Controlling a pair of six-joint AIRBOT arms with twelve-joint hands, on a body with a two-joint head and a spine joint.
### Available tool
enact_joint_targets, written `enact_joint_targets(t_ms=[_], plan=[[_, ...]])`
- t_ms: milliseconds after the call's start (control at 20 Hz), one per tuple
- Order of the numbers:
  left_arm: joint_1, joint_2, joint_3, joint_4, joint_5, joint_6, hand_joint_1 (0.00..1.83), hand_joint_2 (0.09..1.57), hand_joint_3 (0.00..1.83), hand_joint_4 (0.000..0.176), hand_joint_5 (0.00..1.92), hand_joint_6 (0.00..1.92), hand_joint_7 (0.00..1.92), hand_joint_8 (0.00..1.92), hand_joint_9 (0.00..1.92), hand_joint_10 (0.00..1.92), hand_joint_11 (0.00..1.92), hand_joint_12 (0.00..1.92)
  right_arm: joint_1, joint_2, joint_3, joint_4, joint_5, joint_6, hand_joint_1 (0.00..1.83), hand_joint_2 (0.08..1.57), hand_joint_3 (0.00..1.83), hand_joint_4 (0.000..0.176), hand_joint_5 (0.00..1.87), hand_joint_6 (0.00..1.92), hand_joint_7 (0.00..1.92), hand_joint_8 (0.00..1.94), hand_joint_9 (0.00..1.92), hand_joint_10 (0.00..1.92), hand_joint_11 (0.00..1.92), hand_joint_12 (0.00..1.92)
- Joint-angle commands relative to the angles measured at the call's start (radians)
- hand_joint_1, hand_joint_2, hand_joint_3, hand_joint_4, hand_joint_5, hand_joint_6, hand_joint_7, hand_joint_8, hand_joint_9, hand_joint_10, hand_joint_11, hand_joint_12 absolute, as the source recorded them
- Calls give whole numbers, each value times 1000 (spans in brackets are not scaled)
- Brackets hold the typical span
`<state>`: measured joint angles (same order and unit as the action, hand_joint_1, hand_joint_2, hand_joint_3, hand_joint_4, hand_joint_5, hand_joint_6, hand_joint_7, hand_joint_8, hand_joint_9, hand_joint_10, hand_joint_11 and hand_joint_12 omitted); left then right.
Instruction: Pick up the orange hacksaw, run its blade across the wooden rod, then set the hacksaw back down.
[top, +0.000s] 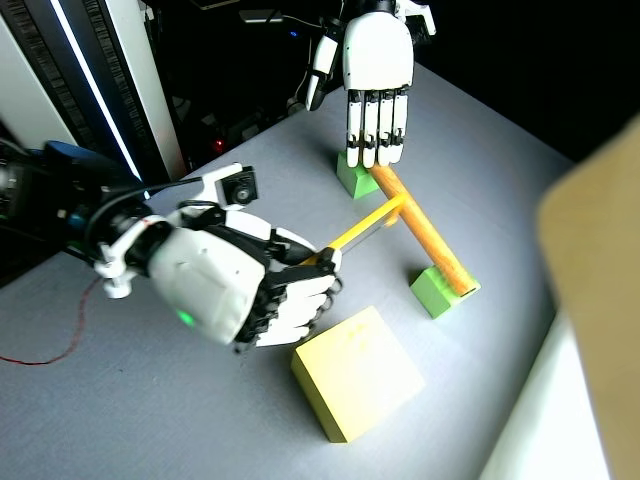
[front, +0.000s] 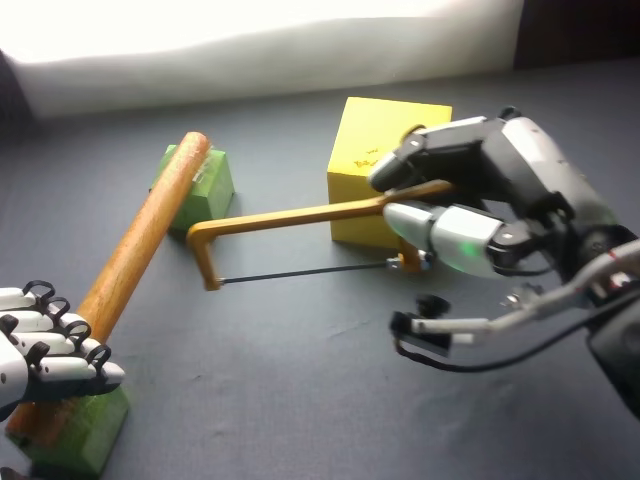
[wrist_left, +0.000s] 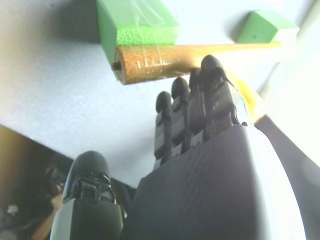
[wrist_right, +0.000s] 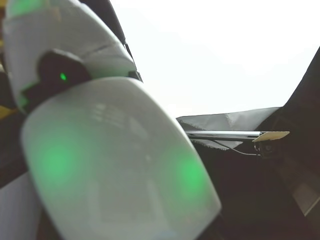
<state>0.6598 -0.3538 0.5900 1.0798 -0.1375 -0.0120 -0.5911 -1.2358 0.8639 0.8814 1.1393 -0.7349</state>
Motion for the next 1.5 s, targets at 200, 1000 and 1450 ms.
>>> enact_joint_targets(t_ms=[200, 1000, 1450], plan=[[-12, -8, -3, -10, -24, -4, 145, 1216, 0, 0, 241, 4, 231, 5, 208, 4, 0, 474, -51, 65, -49, -72, 166, 54, 1383, 1092, 1, 0, 985, 751, 1054, 902, 971, 1275, 753, 1521], [-10, -8, -4, -10, -23, -4, 154, 1227, 0, 0, 232, 5, 219, 7, 198, 5, 0, 459, -193, 22, -89, -52, 289, 56, 1378, 1104, 1, 0, 958, 797, 1018, 955, 954, 1303, 734, 1549], [-10, -11, -4, -10, -23, -4, 101, 1243, 4, 0, 206, 0, 201, 0, 186, 1, 0, 447, -251, -16, -94, -46, 311, 65, 1380, 1103, 1, 0, 941, 822, 1033, 925, 963, 1292, 765, 1523]])
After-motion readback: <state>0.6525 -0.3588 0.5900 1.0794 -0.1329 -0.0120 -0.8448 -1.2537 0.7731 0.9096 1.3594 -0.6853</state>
